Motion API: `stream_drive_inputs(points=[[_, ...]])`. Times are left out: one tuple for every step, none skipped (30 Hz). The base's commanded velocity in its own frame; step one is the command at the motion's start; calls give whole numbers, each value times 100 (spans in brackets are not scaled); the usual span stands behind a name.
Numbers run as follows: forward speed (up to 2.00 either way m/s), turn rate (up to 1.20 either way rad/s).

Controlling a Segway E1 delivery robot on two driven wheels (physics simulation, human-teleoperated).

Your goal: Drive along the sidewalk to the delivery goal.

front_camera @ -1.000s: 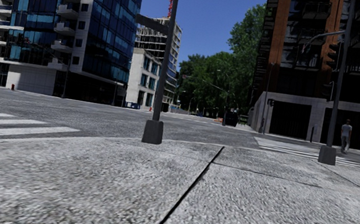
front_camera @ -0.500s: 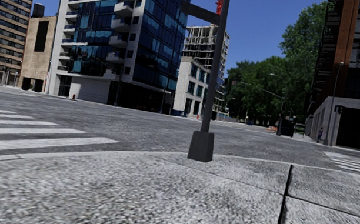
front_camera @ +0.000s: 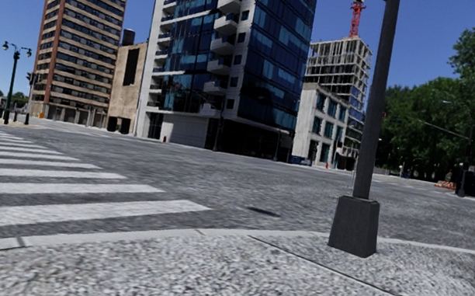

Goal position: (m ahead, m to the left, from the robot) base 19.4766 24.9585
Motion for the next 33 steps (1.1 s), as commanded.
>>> stream_drive_inputs(points=[[200, 61], [200, 62], [200, 62], [200, 63], [200, 64], [200, 65], [200, 65], [200, 65], [200, 66], [200, 66], [200, 66], [200, 66], [200, 66], [200, 67], [200, 67], [166, 67], [163, 67], [162, 67], [162, 67], [162, 67], [161, 67], [161, 67], [145, 67], [145, 67], [145, 67], [145, 67], [145, 67], [145, 67], [145, 67], [145, 67], [145, 67], [145, 67], [145, 67]])
